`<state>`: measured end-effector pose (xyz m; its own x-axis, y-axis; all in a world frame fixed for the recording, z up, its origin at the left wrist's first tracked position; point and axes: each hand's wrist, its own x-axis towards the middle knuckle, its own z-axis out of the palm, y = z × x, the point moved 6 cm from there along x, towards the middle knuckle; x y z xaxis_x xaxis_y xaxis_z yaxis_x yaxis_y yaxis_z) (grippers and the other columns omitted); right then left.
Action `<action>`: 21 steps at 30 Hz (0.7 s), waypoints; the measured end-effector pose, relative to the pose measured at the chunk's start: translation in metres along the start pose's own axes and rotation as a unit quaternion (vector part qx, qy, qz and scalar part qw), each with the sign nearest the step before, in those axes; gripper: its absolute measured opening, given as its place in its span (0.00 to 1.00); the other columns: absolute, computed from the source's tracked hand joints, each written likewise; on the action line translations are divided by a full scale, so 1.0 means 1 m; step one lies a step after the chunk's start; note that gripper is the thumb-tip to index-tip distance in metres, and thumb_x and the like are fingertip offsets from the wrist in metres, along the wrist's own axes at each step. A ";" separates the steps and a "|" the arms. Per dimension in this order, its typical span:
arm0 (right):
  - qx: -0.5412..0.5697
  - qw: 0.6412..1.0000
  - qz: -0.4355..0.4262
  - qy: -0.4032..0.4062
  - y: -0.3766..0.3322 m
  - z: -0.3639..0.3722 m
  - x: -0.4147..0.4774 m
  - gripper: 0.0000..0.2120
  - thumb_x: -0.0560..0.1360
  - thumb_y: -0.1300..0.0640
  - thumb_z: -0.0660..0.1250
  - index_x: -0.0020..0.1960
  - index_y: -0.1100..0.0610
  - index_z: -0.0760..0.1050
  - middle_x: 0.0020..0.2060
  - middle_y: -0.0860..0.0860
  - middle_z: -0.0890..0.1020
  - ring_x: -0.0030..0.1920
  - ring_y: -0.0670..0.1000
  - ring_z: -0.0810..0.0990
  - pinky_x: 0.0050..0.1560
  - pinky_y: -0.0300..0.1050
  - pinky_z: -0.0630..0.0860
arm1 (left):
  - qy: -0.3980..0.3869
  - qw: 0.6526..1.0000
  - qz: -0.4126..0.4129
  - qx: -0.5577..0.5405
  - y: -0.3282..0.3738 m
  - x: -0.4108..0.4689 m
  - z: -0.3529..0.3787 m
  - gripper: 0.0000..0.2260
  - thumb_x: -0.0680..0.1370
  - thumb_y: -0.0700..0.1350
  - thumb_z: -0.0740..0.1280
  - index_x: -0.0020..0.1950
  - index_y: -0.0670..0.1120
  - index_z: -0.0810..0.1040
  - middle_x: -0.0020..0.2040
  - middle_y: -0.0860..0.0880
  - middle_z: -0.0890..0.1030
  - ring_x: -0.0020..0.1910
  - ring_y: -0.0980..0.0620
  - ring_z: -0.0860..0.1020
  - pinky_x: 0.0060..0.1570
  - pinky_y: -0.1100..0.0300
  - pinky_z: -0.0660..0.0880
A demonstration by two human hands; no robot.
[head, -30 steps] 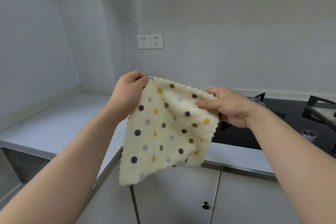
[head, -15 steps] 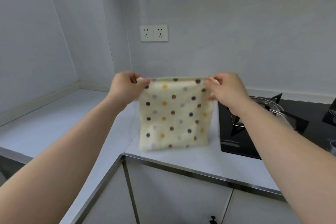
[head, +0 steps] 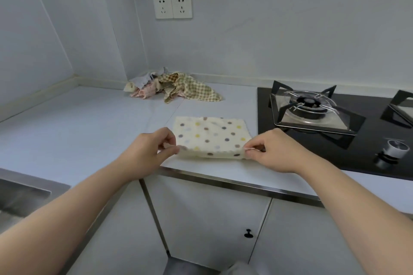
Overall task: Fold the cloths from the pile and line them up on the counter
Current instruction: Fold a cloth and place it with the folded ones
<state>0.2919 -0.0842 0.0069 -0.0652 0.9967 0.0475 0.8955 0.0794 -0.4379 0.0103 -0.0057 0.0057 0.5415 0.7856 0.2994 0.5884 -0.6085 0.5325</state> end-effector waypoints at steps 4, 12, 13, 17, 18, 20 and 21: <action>0.021 1.000 0.006 0.001 0.008 -0.002 0.002 0.09 0.76 0.49 0.70 0.54 0.47 0.84 0.44 0.43 0.84 0.41 0.41 0.78 0.41 0.34 0.69 | 0.008 0.999 -0.025 -0.029 0.003 -0.004 -0.002 0.06 0.79 0.48 0.69 0.45 0.54 0.73 0.39 0.60 0.83 0.36 0.54 0.79 0.39 0.58 0.76; -0.016 0.994 0.050 0.091 0.013 -0.020 0.069 0.09 0.79 0.48 0.65 0.55 0.49 0.81 0.48 0.44 0.80 0.52 0.48 0.78 0.48 0.44 0.73 | 0.059 0.995 -0.070 0.046 -0.022 0.074 -0.005 0.05 0.80 0.47 0.67 0.46 0.54 0.81 0.40 0.60 0.82 0.42 0.60 0.77 0.37 0.72 0.66; -0.027 0.994 0.058 0.089 0.016 -0.016 0.079 0.09 0.79 0.49 0.64 0.56 0.49 0.80 0.50 0.45 0.80 0.52 0.50 0.78 0.48 0.45 0.74 | 0.057 0.994 -0.080 0.053 -0.029 0.084 0.000 0.05 0.80 0.47 0.67 0.46 0.53 0.81 0.41 0.58 0.82 0.44 0.57 0.77 0.38 0.70 0.67; -0.141 0.985 0.102 0.003 0.033 0.014 0.107 0.18 0.81 0.45 0.60 0.69 0.48 0.72 0.68 0.52 0.72 0.67 0.56 0.70 0.65 0.53 0.68 | 0.013 0.989 -0.117 0.089 -0.058 0.112 0.028 0.04 0.80 0.49 0.67 0.52 0.51 0.79 0.55 0.52 0.80 0.54 0.49 0.76 0.50 0.56 0.72; -0.172 0.979 0.109 -0.016 0.036 0.020 0.110 0.20 0.81 0.44 0.58 0.71 0.47 0.71 0.69 0.52 0.70 0.70 0.57 0.66 0.67 0.55 0.64 | -0.004 0.988 -0.118 0.095 -0.063 0.114 0.034 0.05 0.80 0.50 0.67 0.54 0.51 0.78 0.57 0.52 0.79 0.55 0.48 0.76 0.51 0.55 0.72; -0.166 0.979 0.115 -0.019 0.040 0.023 0.114 0.19 0.81 0.43 0.58 0.70 0.46 0.71 0.69 0.52 0.70 0.70 0.57 0.63 0.68 0.55 0.61 | -0.015 0.990 -0.093 0.105 -0.068 0.116 0.042 0.08 0.80 0.50 0.67 0.58 0.50 0.77 0.56 0.51 0.79 0.55 0.48 0.76 0.52 0.57 0.71; -0.144 0.983 0.116 -0.012 0.041 0.022 0.116 0.18 0.80 0.44 0.60 0.68 0.46 0.72 0.68 0.51 0.70 0.70 0.56 0.63 0.67 0.54 0.61 | -0.010 0.991 -0.079 0.104 -0.068 0.116 0.043 0.09 0.80 0.49 0.67 0.59 0.50 0.77 0.54 0.52 0.79 0.55 0.49 0.76 0.52 0.58 0.70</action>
<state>0.3112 0.0349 -0.0257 0.1476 0.9879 -0.0471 0.9747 -0.1533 -0.1626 0.0589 0.1226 -0.0295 0.4443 0.8713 0.2084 0.7763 -0.4906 0.3958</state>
